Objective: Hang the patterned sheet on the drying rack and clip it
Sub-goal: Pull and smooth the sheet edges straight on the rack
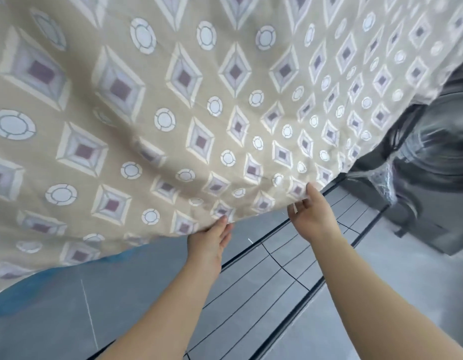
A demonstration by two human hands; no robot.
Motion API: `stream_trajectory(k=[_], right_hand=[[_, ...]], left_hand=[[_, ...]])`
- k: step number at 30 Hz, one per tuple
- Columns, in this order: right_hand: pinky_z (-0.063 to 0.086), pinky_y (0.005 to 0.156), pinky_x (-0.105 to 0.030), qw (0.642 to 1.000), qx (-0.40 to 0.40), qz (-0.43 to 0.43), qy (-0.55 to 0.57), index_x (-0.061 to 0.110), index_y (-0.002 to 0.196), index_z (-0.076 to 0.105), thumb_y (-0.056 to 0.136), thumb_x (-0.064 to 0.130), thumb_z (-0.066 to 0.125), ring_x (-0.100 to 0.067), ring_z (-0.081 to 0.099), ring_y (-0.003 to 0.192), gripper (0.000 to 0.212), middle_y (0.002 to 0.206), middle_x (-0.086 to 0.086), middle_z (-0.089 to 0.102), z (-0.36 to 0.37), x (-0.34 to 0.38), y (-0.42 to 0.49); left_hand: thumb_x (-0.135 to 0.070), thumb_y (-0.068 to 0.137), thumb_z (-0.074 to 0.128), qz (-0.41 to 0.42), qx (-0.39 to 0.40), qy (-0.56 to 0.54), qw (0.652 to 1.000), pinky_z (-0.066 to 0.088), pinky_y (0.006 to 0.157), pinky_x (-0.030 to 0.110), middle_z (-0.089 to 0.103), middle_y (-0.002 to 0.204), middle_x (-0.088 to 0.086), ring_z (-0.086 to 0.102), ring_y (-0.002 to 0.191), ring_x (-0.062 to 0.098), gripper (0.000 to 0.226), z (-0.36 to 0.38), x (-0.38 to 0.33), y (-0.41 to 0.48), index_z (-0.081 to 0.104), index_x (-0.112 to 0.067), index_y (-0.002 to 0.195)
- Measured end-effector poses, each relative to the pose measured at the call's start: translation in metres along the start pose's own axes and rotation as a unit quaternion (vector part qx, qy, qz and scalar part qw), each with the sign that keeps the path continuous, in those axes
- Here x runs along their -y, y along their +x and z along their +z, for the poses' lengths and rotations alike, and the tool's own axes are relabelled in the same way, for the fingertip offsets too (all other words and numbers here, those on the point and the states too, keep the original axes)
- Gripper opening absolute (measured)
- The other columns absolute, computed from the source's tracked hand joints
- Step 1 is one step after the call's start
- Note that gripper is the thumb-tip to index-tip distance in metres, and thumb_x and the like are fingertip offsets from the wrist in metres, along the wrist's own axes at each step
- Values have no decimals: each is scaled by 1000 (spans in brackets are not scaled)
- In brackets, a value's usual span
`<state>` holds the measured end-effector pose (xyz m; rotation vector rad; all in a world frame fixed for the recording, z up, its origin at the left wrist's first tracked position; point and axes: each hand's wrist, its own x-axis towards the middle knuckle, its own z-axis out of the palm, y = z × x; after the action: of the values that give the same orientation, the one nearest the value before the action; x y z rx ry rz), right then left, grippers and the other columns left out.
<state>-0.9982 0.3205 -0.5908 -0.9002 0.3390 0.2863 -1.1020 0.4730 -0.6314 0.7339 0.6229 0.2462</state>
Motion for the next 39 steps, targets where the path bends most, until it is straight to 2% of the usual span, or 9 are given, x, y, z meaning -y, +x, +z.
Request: stream_trajectory(k=[4, 7, 12, 17, 21, 26, 31, 35, 39], right_hand=[[45, 68, -22, 994, -70, -18, -79, 15, 90, 53, 94, 19, 56, -8, 54, 71, 6, 81, 2, 58, -30, -8, 8], [44, 66, -23, 990, -107, -35, -90, 17, 74, 46, 94, 17, 56, -10, 50, 67, 22, 75, 1, 54, -30, -13, 7], [41, 59, -23, 985, -109, -14, -129, 19, 74, 46, 93, 19, 56, -12, 51, 67, 22, 72, 1, 54, -27, -17, -2], [43, 72, -29, 995, -1, 21, -102, 18, 89, 58, 91, 21, 54, -16, 56, 74, 6, 82, 1, 60, -33, -7, 2], [44, 81, -36, 994, 81, 17, 74, 14, 98, 64, 86, 32, 52, -25, 60, 83, 24, 90, -7, 63, -52, 33, 27], [43, 101, -45, 988, 111, 5, 109, 15, 118, 61, 93, 36, 48, -29, 61, 113, 35, 120, -7, 66, -72, 99, 75], [43, 102, -46, 987, 128, 40, 84, 18, 125, 60, 90, 44, 53, -27, 61, 114, 44, 122, -6, 65, -85, 151, 135], [44, 101, -43, 987, 154, 45, 29, 20, 125, 59, 92, 39, 52, -22, 62, 112, 39, 122, -1, 66, -94, 173, 182], [48, 75, -29, 982, 173, 48, -52, 20, 100, 60, 95, 28, 51, -15, 59, 84, 13, 90, 0, 62, -98, 185, 222]], left_hand=[[0, 85, 62, 67, -17, 25, 997, 56, 64, 14, 65, 111, 9, 64, 85, 16, 28, -4, 17, 10, 61, -1, 113], [-1, 87, 60, 69, 5, 14, 998, 54, 65, 12, 64, 116, 5, 60, 102, 18, 36, -5, 21, 10, 57, -2, 122], [1, 88, 54, -46, 140, -10, 989, 37, 101, 31, 62, 112, -10, 52, 115, 10, 35, 6, 21, -2, 55, -26, 111], [-13, 63, 71, -59, 231, -5, 971, 43, 97, 30, 70, 105, -5, 61, 106, 14, 45, 43, 38, -1, 62, -22, 106], [-19, 55, 75, -29, 212, -10, 977, 43, 99, 32, 69, 107, -4, 61, 106, 14, 52, 77, 57, 10, 62, -23, 105], [-33, 41, 77, 14, 209, 123, 970, 42, 95, 30, 69, 96, -26, 57, 103, -1, 59, 134, 88, 5, 61, -34, 98], [-33, 78, 73, 32, 108, 134, 985, 45, 79, 16, 62, 110, -19, 58, 93, -4, 35, 205, 113, 35, 58, -31, 109], [-20, 91, 57, 30, -11, 28, 999, 44, 92, 27, 62, 93, -6, 57, 85, 4, 3, 241, 116, 64, 60, -18, 90], [-16, 90, 58, 73, -124, 5, 990, 41, 93, 28, 62, 89, -6, 57, 82, 7, 4, 252, 111, 91, 60, -12, 92]])
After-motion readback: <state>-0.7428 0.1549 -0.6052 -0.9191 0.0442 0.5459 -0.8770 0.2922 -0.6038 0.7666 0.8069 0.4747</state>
